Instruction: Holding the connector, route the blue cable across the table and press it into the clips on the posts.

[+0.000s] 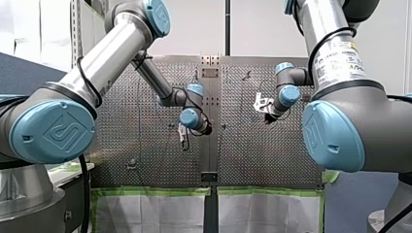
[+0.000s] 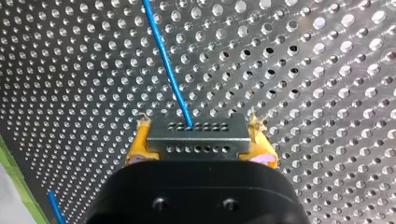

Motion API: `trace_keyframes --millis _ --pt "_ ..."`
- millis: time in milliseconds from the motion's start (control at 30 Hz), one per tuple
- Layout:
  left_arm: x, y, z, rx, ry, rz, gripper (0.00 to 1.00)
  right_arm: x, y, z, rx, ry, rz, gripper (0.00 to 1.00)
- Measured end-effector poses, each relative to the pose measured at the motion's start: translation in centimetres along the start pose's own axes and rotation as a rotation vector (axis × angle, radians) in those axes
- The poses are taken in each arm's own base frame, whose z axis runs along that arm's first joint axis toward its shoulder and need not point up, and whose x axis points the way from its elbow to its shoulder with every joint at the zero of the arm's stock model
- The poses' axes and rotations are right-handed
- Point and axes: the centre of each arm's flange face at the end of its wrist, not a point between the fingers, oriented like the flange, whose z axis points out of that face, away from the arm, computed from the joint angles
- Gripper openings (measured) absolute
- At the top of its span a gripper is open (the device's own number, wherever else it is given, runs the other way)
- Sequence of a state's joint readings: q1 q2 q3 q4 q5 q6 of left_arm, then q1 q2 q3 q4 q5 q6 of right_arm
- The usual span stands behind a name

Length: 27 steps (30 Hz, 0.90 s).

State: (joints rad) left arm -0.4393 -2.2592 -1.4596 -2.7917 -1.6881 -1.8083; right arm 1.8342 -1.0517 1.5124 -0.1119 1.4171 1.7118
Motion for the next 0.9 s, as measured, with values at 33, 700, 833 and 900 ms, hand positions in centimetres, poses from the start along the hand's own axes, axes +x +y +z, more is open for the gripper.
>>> trace_keyframes --millis 33,700,833,900 --pt "-0.2 -0.1 -0.2 -0.007 0.005 0.011 1.0 0.0 0.0 0.0 -0.001 0.001 0.001 0.0" --pt "0.2 -7.8 -6.0 0.004 0.09 0.105 1.0 -1.8 0.5 2.1 0.031 0.031 -0.003 0.0" --pt "0.5 -8.8 -6.6 -0.006 0.088 0.114 1.0 -1.8 0.5 2.2 0.041 0.036 -0.004 0.0" --pt "0.5 -9.0 -6.8 -0.017 0.083 0.117 1.0 -1.9 0.5 2.2 0.043 0.037 -0.004 0.0"
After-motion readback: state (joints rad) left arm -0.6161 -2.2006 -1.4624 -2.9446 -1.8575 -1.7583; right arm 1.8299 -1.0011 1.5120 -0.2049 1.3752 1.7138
